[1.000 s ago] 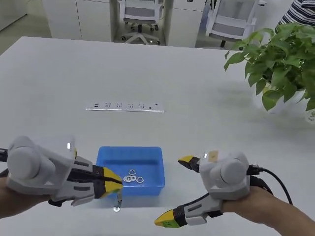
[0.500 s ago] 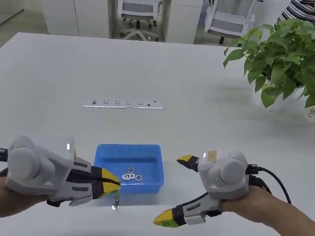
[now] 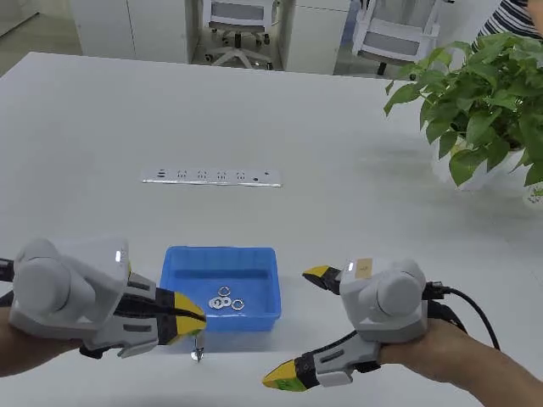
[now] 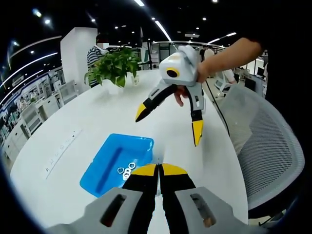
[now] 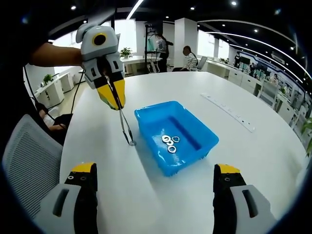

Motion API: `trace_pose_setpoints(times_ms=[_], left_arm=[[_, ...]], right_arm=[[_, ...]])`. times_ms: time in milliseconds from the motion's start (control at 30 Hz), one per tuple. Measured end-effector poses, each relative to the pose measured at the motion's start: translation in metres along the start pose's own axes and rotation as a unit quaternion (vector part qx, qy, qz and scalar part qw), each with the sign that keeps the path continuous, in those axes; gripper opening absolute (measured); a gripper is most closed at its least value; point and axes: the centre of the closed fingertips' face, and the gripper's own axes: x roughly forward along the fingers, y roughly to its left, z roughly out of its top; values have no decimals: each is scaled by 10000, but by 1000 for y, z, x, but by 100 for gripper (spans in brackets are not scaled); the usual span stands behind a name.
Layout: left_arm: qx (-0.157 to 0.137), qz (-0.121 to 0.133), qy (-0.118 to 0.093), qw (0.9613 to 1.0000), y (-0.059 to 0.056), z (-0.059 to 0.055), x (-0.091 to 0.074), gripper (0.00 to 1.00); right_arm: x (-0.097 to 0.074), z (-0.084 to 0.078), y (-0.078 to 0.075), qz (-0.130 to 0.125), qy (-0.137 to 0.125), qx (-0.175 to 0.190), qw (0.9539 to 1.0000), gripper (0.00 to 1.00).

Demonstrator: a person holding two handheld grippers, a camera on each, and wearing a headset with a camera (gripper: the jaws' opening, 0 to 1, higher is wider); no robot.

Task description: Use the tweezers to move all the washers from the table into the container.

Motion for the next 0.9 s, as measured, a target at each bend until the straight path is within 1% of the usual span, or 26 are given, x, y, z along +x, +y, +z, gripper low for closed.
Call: trace_pose_setpoints(times_ms=[100,167,233,400,533,600,700,767,900], left_arm=[[13,-5,29,10000,0,-2,0,5],[-29,-4,5,10000,0,-2,1,5],[-6,10,-5,10000,1,-2,0,5],[-7,-28,18,10000,0,-3,0,5],[-32,-82,18,10000,-2,-3,-1,5],[-31,-93,26,9999,-2,-3,-1,5],[-11,-105,46,9999,-3,-4,-1,5],[1,-121,58,9999,-3,-4,-1,5],[34,-140,87,9999,-6,-3,-1,5]], right_arm=[[0,0,0,11,-6,0,10000,100],[0,0,1,12,5,-11,10000,100],[0,0,1,18,0,-21,10000,99],[2,6,6,99,-50,-152,9998,95],[6,15,12,242,-183,-308,9991,85],[10,17,15,318,-209,-385,9985,84],[15,23,21,464,-246,-498,9974,78],[19,27,25,581,-284,-594,9961,74],[29,32,33,804,-279,-767,9934,65]])
